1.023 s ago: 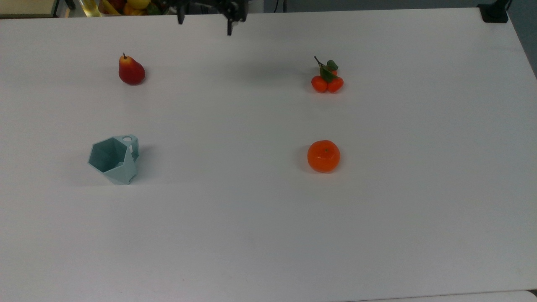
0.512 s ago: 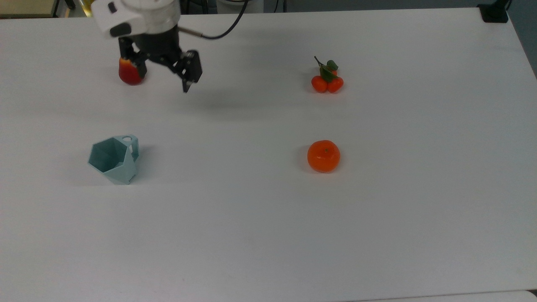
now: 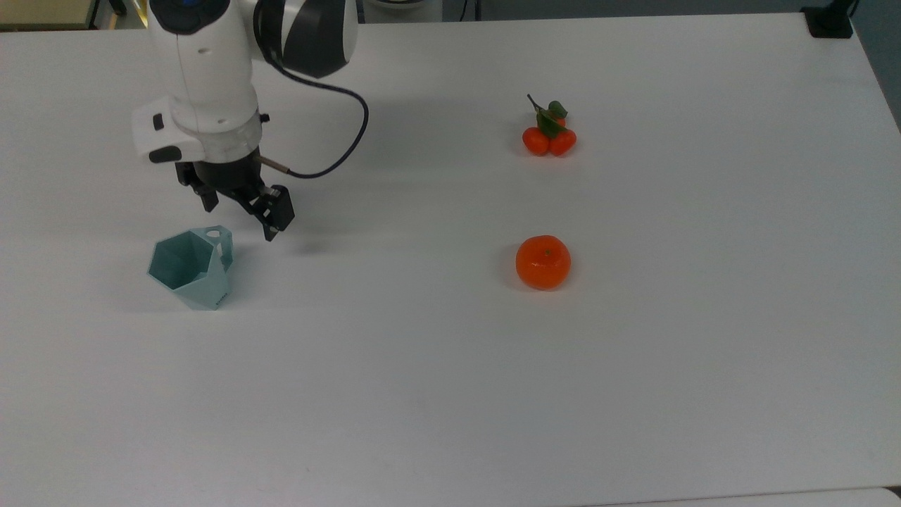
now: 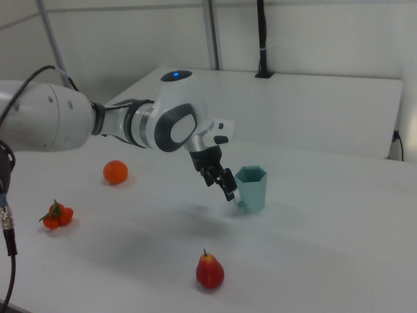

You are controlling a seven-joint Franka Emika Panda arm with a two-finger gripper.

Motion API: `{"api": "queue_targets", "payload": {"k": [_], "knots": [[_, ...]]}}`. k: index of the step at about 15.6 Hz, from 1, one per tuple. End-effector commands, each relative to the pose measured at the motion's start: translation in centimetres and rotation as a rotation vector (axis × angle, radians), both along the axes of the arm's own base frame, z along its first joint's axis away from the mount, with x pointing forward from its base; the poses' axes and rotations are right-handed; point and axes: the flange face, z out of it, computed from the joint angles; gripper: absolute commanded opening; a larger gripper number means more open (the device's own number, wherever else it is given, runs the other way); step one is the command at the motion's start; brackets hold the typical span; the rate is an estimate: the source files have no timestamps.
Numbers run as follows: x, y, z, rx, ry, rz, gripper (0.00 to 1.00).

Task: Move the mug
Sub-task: 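Lower the gripper onto the mug rim and close on it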

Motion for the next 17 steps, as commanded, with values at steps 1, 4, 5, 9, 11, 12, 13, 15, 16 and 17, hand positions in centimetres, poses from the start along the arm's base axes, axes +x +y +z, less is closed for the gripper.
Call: {"api": "queue_targets", "payload": {"k": [1,4,5,9,11,12,13,15,16,17], "knots": [[1.0,-1.0,-1.9,-0.022,-0.064,-0.016,0.97],[1.2,-1.8,-2.7,-0.025,-0.093,-0.021,0.82],[1.3,-1.8,-2.9,-0.024,-0.093,-0.019,0.74],[1.3,-2.5,-3.2,-0.024,-0.1,-0.025,0.39],[1.3,-2.6,-3.1,-0.023,-0.11,-0.028,0.25],[1.3,-2.6,-3.1,-0.023,-0.111,-0.027,0.19],[1.3,-2.6,-3.1,-0.026,-0.11,-0.023,0.14],[1.3,-2.6,-2.6,-0.028,-0.116,-0.021,0.07],[1.3,-2.3,-2.4,-0.029,-0.116,-0.019,0.07],[1.2,-2.2,-1.9,-0.029,-0.118,-0.019,0.07]]}}
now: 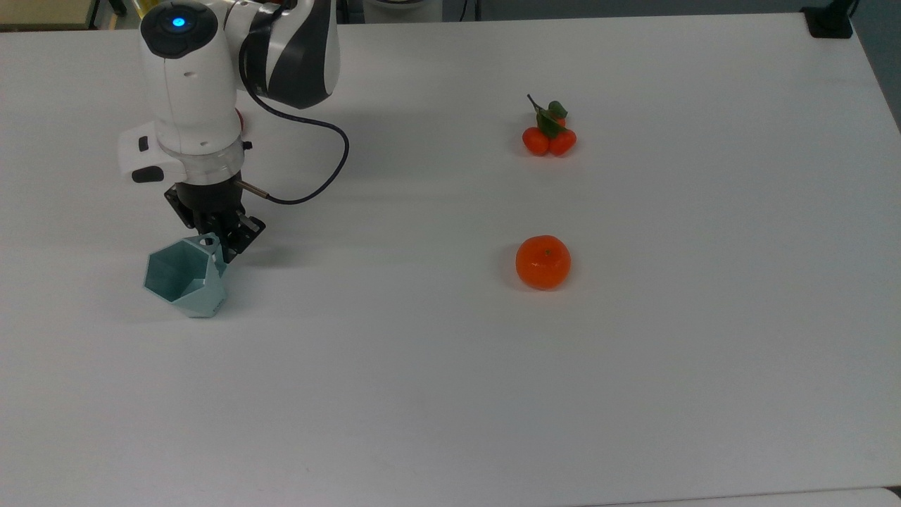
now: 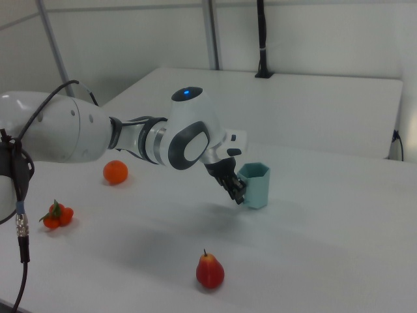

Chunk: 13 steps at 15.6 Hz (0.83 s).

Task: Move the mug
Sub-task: 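Drag the gripped mug across the table toward the cherry tomatoes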

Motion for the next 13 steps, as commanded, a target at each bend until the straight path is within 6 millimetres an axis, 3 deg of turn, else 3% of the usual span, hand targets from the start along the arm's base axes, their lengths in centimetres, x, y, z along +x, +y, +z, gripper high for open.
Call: {"api": "queue_targets", "payload": {"k": [1,3,5,6,10,13], "knots": [[-0.1,1.0,2.0,-0.015,-0.029,0.009,0.07],[-1.2,2.7,3.8,-0.007,-0.012,0.023,0.07],[-2.9,5.7,5.4,0.008,0.054,0.053,0.07],[-4.3,8.3,6.0,0.016,0.091,0.083,0.07],[-9.5,15.4,6.1,0.022,0.135,0.143,0.07],[-11.9,20.4,4.0,0.027,0.173,0.169,0.07]]}}
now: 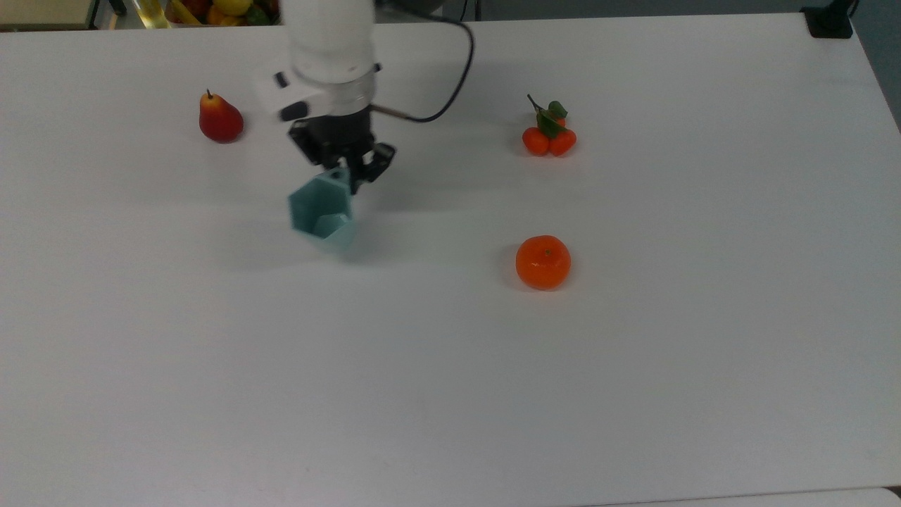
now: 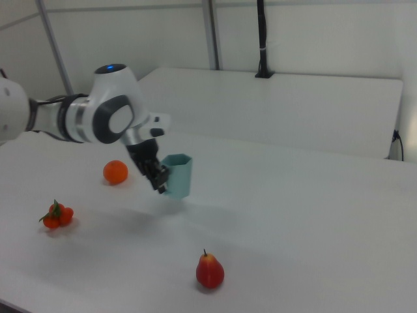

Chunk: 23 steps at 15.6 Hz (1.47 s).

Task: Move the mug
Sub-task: 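Drag the gripped mug across the table toward the cherry tomatoes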

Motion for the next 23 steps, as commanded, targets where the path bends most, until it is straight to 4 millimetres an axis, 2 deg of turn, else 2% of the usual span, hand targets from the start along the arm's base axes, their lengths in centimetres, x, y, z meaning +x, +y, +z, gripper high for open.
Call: {"api": "queue_targets", "payload": {"k": [1,4,7,8,10,11,17,19,21,23], "knots": [[-4.5,5.2,-1.7,-0.015,0.038,0.01,0.07],[-4.8,6.4,-2.0,-0.014,0.044,0.019,0.08],[-4.9,6.8,-2.6,-0.017,0.058,0.027,0.15],[-4.9,6.6,-2.7,-0.02,0.065,0.026,0.23],[-5.1,6.5,-2.9,-0.021,0.079,0.022,0.59],[-5.1,6.4,-2.9,-0.024,0.09,0.019,0.68],[-5.5,6.4,-2.4,-0.037,0.128,0.026,0.7],[-5.4,6.6,-1.9,-0.038,0.131,0.027,0.8],[-4.5,6.6,0.3,-0.041,0.125,0.021,0.82],[-3.6,6.6,4.0,-0.05,0.137,0.008,1.0]]}}
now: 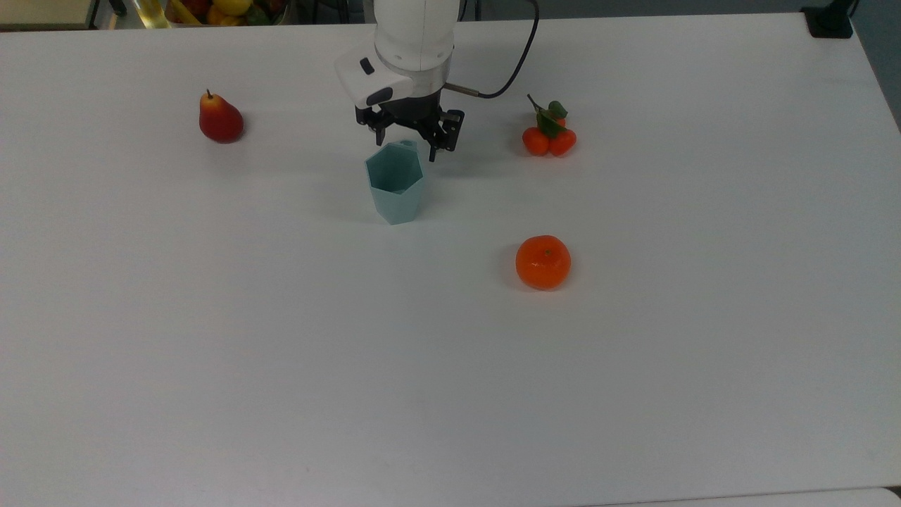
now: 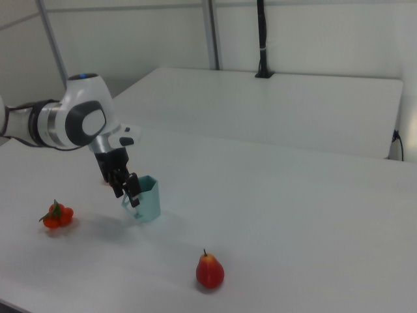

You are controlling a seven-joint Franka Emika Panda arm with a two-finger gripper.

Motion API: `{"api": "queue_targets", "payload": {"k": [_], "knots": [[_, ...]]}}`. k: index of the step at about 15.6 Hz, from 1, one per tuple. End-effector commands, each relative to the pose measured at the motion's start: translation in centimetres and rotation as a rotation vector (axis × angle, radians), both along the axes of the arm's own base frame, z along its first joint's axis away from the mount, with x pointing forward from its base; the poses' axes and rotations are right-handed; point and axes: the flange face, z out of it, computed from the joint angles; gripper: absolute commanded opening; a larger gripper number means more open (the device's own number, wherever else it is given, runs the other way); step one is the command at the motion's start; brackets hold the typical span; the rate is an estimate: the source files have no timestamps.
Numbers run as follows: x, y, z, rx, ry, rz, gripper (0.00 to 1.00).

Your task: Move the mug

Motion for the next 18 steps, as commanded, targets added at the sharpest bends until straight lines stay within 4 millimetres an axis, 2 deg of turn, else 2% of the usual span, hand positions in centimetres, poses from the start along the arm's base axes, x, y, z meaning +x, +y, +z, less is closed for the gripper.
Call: {"api": "queue_targets", "payload": {"k": [1,3,6,9,11,12,15,18], "knots": [[1.4,0.0,8.1,-0.034,0.007,-0.016,1.0],[2.0,-0.3,12.1,-0.03,0.008,0.008,1.0],[1.8,-1.5,16.9,-0.018,0.004,0.091,1.0],[0.3,-3.6,20.2,-0.016,-0.007,0.124,1.0],[-0.7,-3.8,21.5,-0.013,-0.005,0.123,1.0],[-0.9,-4.2,21.6,-0.009,0.006,0.117,1.0],[-1.5,-5.8,22.7,0.03,-0.007,0.08,1.0],[-1.6,-6.0,22.7,0.031,-0.004,0.075,1.0]]}}
